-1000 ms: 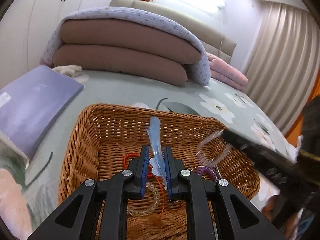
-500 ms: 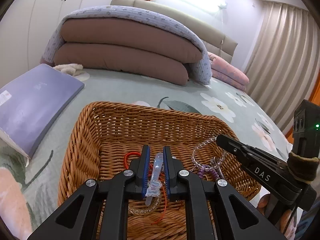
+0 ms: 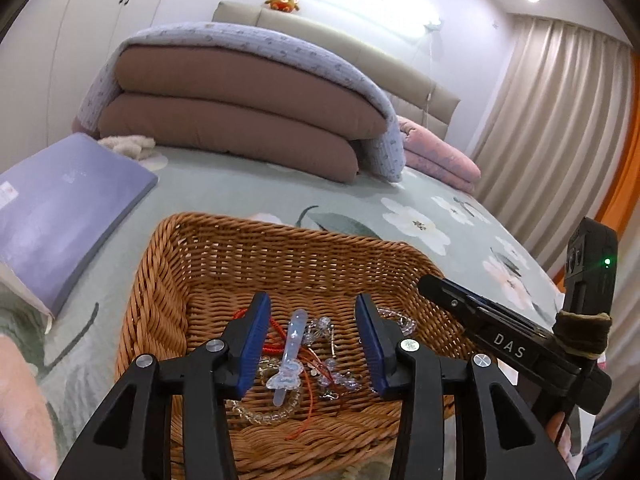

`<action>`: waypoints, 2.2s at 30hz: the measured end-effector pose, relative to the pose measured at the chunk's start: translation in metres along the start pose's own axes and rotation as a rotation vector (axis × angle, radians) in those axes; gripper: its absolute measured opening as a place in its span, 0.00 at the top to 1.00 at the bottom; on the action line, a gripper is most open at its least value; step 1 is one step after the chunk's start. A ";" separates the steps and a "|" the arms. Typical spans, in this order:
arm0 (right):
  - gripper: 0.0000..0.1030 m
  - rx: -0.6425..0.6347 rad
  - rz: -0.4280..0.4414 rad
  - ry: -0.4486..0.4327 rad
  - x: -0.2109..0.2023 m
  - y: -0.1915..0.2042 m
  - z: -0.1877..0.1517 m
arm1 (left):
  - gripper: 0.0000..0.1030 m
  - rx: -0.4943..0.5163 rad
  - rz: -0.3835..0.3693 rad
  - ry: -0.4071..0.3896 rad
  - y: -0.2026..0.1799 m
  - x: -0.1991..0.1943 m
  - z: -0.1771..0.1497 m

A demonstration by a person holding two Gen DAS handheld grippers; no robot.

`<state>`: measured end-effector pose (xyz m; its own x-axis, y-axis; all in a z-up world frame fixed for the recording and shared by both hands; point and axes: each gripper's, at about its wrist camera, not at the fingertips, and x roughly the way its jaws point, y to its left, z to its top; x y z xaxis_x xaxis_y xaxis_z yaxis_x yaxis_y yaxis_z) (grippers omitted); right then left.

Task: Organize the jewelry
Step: 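Lower the blue clip and bead bracelet into the wicker basket and open both tools, then grasp the black watch with the right tool while the left tool grasps the cream coil hair tie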

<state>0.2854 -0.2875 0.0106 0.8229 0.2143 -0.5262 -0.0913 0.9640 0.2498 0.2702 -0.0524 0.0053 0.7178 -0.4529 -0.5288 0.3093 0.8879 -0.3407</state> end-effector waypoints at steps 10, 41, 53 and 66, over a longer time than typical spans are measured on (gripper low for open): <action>0.66 -0.006 -0.014 -0.043 -0.010 0.001 -0.001 | 0.56 0.009 0.003 -0.008 -0.004 -0.005 -0.001; 0.66 0.191 -0.028 -0.014 -0.259 0.039 -0.221 | 0.56 -0.029 -0.070 0.084 -0.016 -0.116 -0.106; 0.66 0.320 0.004 0.105 -0.244 0.056 -0.252 | 0.56 -0.103 -0.040 0.216 -0.006 -0.082 -0.130; 0.67 0.326 -0.046 0.158 -0.201 0.054 -0.240 | 0.56 -0.077 0.000 0.298 -0.016 -0.029 -0.106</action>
<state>-0.0198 -0.2409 -0.0652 0.7226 0.2179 -0.6561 0.1486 0.8779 0.4552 0.1786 -0.0623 -0.0567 0.4996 -0.4673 -0.7294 0.2530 0.8840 -0.3931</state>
